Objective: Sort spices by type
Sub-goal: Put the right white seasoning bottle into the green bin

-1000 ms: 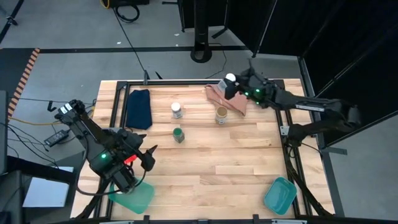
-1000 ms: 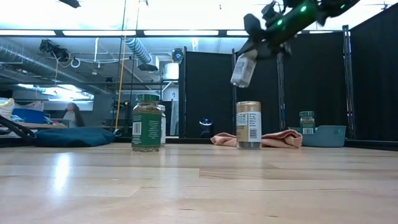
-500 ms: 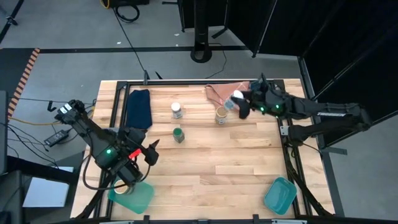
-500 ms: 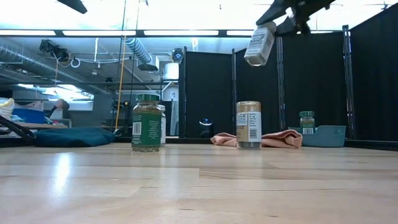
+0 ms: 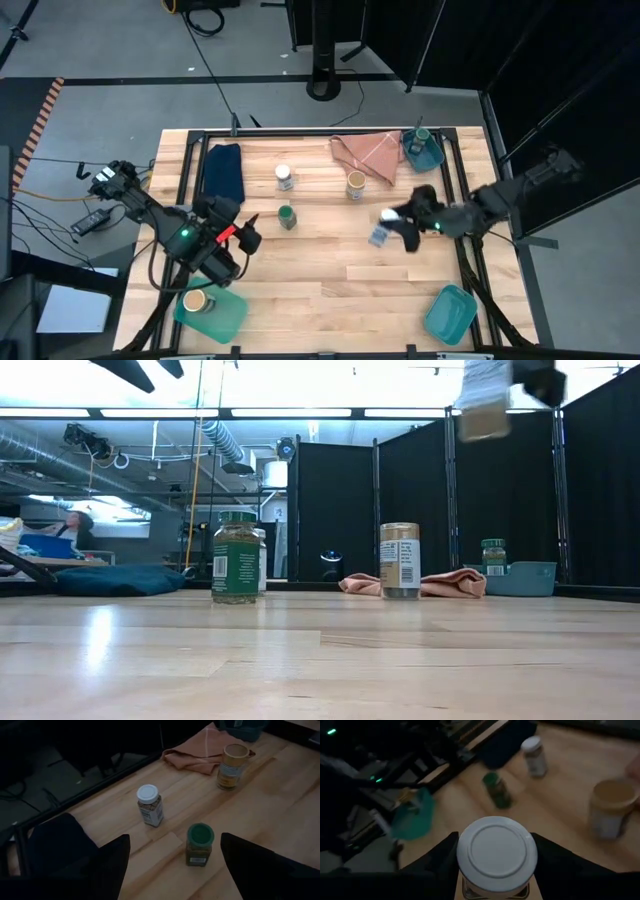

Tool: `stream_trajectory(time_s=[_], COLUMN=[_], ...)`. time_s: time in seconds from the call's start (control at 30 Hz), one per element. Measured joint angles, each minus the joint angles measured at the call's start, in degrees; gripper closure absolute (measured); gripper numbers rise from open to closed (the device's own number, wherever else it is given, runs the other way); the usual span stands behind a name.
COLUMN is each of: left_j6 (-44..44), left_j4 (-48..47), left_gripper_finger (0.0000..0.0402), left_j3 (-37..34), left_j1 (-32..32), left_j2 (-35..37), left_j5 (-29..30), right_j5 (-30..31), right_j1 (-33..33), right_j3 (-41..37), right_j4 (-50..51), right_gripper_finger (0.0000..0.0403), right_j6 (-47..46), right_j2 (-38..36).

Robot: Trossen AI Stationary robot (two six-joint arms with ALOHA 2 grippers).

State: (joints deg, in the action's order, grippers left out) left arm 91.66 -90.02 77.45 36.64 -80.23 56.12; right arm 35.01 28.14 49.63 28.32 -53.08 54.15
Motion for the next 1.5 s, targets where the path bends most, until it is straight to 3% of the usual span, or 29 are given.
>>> stream_trajectory(time_s=[0.33,0.57,0.77,0.97,1.2,1.3,1.5], left_j6=[0.0,0.0,0.0,0.0,0.1,0.1,0.1], left_j4=[0.1,0.3,0.5,0.5,0.6,0.6,0.6], left_gripper_finger=[0.0085,0.0085,0.0085,0.0085,0.0085,0.0087,0.0087], left_j3=[0.0,0.0,0.0,0.0,0.0,0.0,0.0], left_j1=[-0.4,-1.8,-2.7,-2.9,-2.9,-2.9,-3.3], left_j2=[0.0,0.0,0.0,0.0,0.0,0.0,0.0], left_j5=[1.3,1.5,1.5,1.5,1.5,1.7,2.5], right_j5=[13.7,12.1,3.3,-4.3,-11.9,-12.1,-14.3], right_j1=[24.3,32.6,36.5,37.9,38.8,39.4,41.2], right_j3=[0.0,0.0,0.0,3.4,18.6,21.5,24.2], right_j4=[11.4,17.5,23.8,34.0,61.4,60.0,61.3], right_gripper_finger=[0.0193,0.0193,0.0193,0.0193,0.0193,0.0193,0.0193], right_j6=[-34.7,-54.3,-69.4,-74.4,-74.4,-71.4,-74.6], right_j2=[5.3,12.3,16.3,19.3,25.5,27.6,36.4])
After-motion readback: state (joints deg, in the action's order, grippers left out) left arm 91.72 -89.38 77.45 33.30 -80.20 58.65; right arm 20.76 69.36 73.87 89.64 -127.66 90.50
